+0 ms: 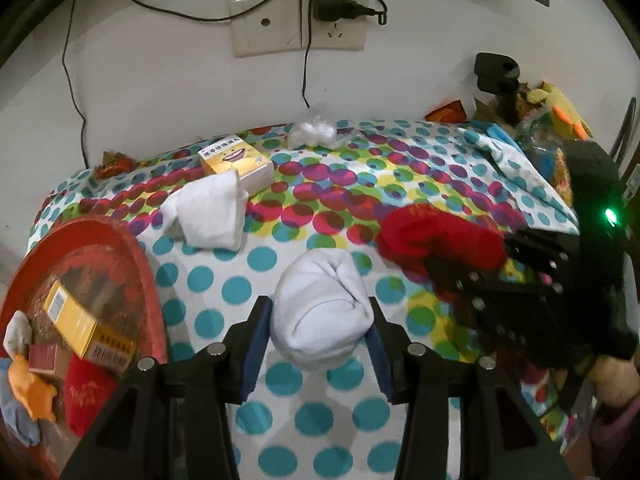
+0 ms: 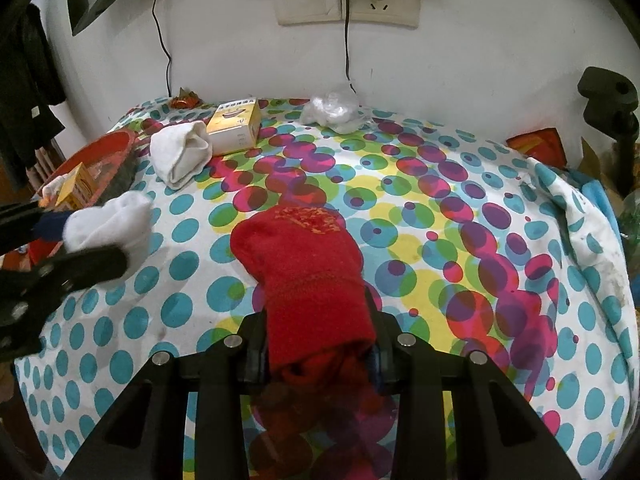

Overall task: Organize objects
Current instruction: 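Carry the white sock over the red tray with the left gripper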

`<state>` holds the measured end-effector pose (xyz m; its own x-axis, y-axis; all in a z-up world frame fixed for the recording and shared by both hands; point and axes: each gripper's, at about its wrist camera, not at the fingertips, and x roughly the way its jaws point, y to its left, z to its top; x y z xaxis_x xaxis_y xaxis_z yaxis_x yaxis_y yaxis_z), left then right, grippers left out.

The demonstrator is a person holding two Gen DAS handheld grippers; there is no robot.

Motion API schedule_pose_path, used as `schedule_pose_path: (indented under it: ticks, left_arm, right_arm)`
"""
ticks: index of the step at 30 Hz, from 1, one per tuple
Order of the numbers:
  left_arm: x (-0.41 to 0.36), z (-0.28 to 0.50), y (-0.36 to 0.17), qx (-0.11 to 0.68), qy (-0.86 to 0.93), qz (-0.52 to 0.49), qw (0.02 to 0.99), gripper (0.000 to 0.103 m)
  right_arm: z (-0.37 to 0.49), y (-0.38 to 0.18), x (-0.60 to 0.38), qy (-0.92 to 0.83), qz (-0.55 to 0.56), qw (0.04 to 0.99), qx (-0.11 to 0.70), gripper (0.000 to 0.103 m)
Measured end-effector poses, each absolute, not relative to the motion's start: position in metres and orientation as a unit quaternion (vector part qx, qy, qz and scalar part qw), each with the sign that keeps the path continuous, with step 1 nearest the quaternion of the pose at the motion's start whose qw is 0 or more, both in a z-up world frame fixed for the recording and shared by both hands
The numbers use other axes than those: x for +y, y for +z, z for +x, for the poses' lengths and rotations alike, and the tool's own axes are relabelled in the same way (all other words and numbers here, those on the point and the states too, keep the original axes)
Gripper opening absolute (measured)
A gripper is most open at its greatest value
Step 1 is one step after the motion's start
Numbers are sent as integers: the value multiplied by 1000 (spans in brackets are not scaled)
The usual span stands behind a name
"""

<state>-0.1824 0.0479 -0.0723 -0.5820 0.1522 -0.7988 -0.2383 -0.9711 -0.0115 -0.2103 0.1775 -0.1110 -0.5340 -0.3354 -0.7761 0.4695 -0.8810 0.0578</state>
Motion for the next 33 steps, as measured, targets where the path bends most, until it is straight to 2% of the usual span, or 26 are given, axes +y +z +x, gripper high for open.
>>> schedule_pose_path:
  ticks: [14, 33]
  left_arm:
    - [12, -138, -50, 16, 892, -439, 102, 46]
    - [-87, -114, -15, -6, 905, -425, 11, 46]
  right_arm:
    - [-209, -111, 173, -873, 423, 223, 94, 34]
    - [-209, -111, 172, -874, 423, 221, 96, 35]
